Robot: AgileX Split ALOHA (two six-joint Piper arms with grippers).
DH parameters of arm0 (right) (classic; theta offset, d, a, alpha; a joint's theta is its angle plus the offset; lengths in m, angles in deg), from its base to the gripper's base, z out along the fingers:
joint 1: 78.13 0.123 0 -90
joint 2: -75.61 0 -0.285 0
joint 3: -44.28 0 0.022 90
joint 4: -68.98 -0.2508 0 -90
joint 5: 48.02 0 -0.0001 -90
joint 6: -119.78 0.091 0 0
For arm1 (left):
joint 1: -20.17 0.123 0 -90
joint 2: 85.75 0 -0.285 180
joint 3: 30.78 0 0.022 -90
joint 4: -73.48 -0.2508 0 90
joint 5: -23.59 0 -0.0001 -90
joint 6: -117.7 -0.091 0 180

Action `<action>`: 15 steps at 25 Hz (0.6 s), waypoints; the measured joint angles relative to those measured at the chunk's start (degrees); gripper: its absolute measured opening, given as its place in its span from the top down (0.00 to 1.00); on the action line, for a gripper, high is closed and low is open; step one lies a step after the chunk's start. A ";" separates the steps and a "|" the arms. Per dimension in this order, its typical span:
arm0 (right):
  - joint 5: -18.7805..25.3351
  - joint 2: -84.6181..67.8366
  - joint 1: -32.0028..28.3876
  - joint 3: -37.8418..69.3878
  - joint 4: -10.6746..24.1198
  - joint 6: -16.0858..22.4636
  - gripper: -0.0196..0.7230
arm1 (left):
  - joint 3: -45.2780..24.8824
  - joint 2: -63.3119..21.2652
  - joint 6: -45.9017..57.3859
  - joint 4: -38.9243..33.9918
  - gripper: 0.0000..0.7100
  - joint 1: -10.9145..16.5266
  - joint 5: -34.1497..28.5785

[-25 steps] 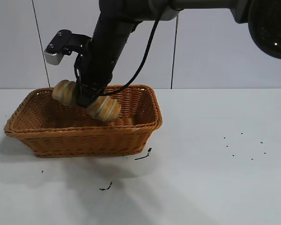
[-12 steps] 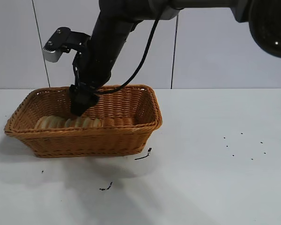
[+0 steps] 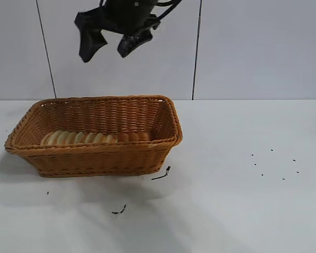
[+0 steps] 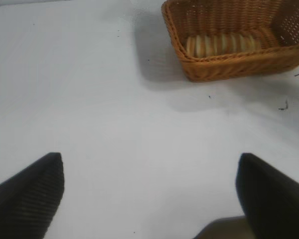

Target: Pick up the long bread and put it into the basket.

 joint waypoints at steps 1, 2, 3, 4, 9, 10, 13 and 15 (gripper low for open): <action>0.73 -0.19 -1.63 0.00 0.76 0.05 0.17 | 0.00 0.00 0.00 0.00 0.02 0.00 0.00; 1.60 -0.42 -3.08 0.00 1.70 0.19 0.17 | 0.00 0.00 0.00 0.00 0.02 0.00 0.00; 2.34 -0.61 -4.93 0.00 2.30 0.19 0.17 | 0.00 0.00 0.00 0.00 0.02 0.00 0.00; 3.13 -0.82 -6.90 0.00 2.64 0.24 0.17 | 0.00 0.00 0.00 0.00 0.02 0.00 0.00; 7.65 -2.20 -16.29 0.00 3.62 0.77 0.17 | 0.00 0.00 0.00 0.00 0.02 0.00 0.00; 8.20 -2.69 -18.07 0.00 3.79 0.78 0.17 | 0.00 0.00 0.00 0.00 0.02 0.00 0.00; 8.54 -3.97 -22.18 0.00 3.85 0.85 0.17 | 0.00 0.00 0.00 0.00 0.02 0.00 0.00; 8.61 -5.22 -24.09 0.00 3.85 0.85 0.17 | 0.00 0.00 0.00 0.00 0.02 0.00 0.00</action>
